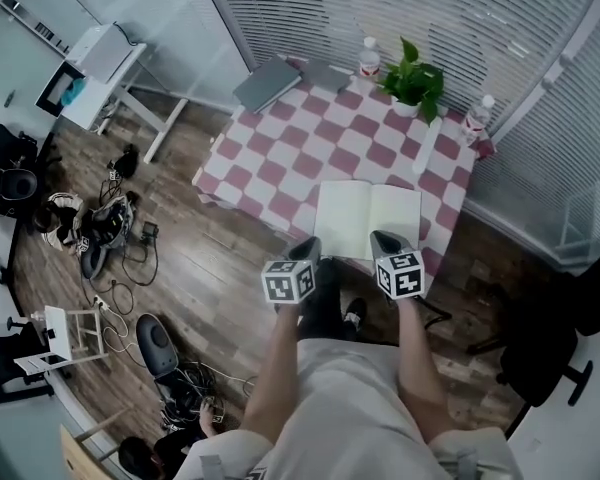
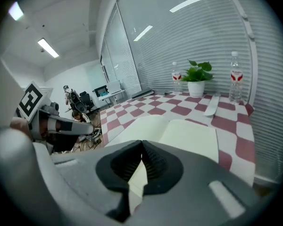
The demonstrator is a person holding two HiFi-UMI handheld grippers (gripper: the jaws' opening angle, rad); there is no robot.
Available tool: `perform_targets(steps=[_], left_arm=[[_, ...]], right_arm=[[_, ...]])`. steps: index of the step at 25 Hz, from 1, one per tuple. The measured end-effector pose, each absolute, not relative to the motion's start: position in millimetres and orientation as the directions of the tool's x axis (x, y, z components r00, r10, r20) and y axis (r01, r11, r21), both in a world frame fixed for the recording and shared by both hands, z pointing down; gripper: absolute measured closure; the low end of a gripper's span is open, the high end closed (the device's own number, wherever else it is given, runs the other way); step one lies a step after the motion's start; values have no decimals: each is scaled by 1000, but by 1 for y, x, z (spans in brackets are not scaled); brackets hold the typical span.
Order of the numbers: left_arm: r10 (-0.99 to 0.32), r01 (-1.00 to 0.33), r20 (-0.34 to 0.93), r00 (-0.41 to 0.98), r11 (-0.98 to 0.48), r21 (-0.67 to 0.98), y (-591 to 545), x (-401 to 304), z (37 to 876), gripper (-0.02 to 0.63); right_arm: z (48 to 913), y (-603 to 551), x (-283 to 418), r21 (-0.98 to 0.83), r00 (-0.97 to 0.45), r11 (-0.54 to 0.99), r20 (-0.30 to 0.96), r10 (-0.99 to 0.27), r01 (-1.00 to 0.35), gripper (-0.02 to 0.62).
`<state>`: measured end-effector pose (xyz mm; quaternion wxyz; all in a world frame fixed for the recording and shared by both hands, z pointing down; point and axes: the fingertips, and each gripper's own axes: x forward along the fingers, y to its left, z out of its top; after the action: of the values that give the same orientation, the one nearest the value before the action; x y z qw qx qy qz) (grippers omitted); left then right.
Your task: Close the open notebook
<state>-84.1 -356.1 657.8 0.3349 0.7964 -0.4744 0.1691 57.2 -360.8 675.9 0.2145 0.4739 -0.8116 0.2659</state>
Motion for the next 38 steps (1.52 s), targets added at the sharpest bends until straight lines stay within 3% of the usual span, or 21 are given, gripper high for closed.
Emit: perform_targets(steps=[6,13,18,28,38], left_arm=[[-615,-869,619,489,-279,409,-354,-92,685,592],[-593,-848,622,511,-225,481,-352,-109,708,466],[-571,-813,614,545,-182,553,-348,-113,725,385],[-527,-728,578,623,-121,675,-340,-87,744,377],[-556,-706,502,662,-238,667,-342,-87,705,390]], right_arm=[[713,-359,50,-111,-414,477,686,-598,-872,594],[730,-362,40,14,-346,544,758,-554,-839,594],[732,-361,39,-36,-372,535,758,-535,-844,594],[737,-362,41,-39,-366,515,749,-553,-856,594],[733,-362,42,-34,-355,498,743,-567,-867,594]])
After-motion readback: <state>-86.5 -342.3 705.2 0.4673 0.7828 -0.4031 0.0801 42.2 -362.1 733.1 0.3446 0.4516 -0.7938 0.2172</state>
